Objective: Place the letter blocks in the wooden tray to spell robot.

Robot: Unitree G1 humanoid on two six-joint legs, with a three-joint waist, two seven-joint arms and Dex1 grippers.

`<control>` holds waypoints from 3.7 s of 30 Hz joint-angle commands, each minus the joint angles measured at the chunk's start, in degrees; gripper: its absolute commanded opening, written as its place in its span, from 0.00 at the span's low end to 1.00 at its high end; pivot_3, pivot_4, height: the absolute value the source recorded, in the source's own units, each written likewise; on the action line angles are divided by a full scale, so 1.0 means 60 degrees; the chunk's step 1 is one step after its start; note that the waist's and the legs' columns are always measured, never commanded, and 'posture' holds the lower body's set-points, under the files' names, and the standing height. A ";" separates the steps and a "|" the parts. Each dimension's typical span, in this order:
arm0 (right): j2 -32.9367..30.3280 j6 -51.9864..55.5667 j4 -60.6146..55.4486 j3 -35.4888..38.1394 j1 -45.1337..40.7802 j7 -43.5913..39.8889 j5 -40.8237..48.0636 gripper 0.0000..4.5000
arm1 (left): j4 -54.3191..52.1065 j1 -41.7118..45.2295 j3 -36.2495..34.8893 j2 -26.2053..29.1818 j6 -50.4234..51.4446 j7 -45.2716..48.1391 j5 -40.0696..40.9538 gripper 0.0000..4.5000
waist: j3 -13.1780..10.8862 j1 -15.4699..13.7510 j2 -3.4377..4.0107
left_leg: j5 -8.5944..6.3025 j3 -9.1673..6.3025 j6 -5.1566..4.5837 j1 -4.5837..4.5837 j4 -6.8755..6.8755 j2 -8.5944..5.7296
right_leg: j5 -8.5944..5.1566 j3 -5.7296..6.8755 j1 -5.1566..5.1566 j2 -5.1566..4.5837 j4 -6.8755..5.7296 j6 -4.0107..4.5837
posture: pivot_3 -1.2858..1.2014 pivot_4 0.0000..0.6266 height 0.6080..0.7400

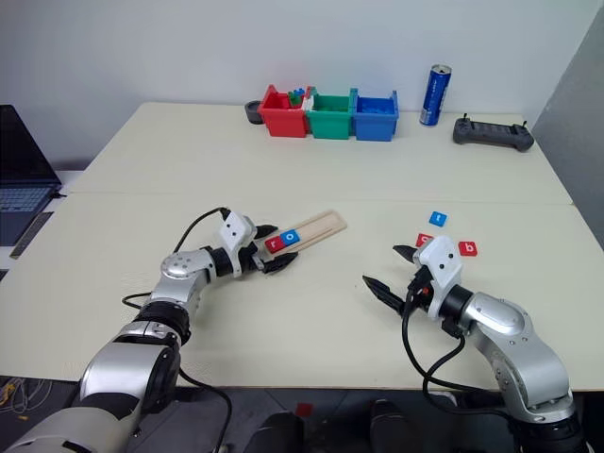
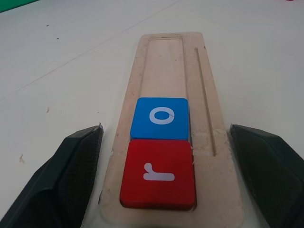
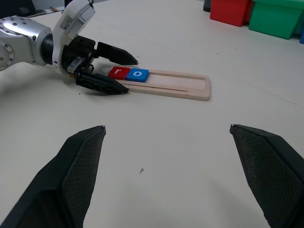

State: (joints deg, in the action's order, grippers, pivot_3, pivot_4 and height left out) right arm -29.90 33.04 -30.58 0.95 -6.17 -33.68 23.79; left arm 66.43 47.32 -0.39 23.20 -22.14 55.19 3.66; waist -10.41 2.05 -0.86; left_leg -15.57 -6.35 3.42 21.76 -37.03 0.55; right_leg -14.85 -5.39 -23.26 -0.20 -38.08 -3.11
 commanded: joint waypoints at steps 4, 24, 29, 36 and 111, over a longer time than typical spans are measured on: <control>-0.0001 -0.0046 -0.0389 0.0156 -0.0113 0.0093 0.0144 0.99 | 0.0401 0.0174 0.0072 0.0144 -0.0015 0.0056 -0.0373 1.00 | 0.0001 0.0002 0.0000 | 0.0000 0.0001 0.0000 -0.0003 -0.0001 0.0000 | 0.0000 -0.0001 0.0000 0.0000 -0.0004 0.0000 | 0.52 0.24 1.00; -0.0304 -0.0119 -0.0405 0.0414 -0.0038 -0.0041 0.0262 1.00 | -0.0454 -0.0067 0.0240 -0.0657 -0.0441 0.1073 -0.0161 0.75 | 0.0001 -0.0030 0.0000 | 0.0001 0.0000 0.0000 0.0003 -0.0005 -0.0006 | 0.0001 0.0000 0.0001 -0.0005 -0.0005 -0.0001 | 0.52 0.24 1.00; -0.0765 -0.0335 -0.0427 0.0601 0.0258 -0.0562 0.0338 1.00 | -0.1289 -0.0365 0.0618 -0.1251 -0.0507 0.2207 -0.0027 0.75 | 0.0001 -0.0033 -0.0001 | 0.0001 0.0000 0.0000 0.0007 -0.0005 -0.0011 | 0.0002 0.0000 0.0001 -0.0011 -0.0002 -0.0002 | 0.52 0.24 1.00; -0.1161 -0.0637 -0.0455 0.0903 0.0838 -0.0973 0.0385 1.00 | -0.1834 -0.0650 0.1216 -0.1746 -0.0433 0.3172 -0.0098 0.75 | 0.0001 -0.0026 -0.0001 | 0.0000 0.0000 -0.0001 0.0001 -0.0005 -0.0009 | 0.0002 -0.0003 0.0001 -0.0005 -0.0007 -0.0002 | 0.52 0.24 1.00; -0.0731 -0.0471 -0.0742 0.1131 0.1085 -0.0205 0.0583 1.00 | -0.2419 -0.0337 0.0463 -0.1733 0.0423 0.3136 0.0847 0.99 | 0.0001 -0.0016 -0.0002 | 0.0001 -0.0001 -0.0002 -0.0003 -0.0010 -0.0007 | 0.0003 -0.0007 0.0005 -0.0001 -0.0015 -0.0004 | 0.52 0.24 1.00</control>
State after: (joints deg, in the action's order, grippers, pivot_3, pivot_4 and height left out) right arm -34.61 30.51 -33.58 5.75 0.60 -35.45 26.05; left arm 55.05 45.57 3.69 12.43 -20.54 74.39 6.78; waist -10.41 1.95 -0.87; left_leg -15.57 -6.36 3.41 21.75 -37.09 0.51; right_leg -14.83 -5.43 -23.22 -0.20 -38.17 -3.13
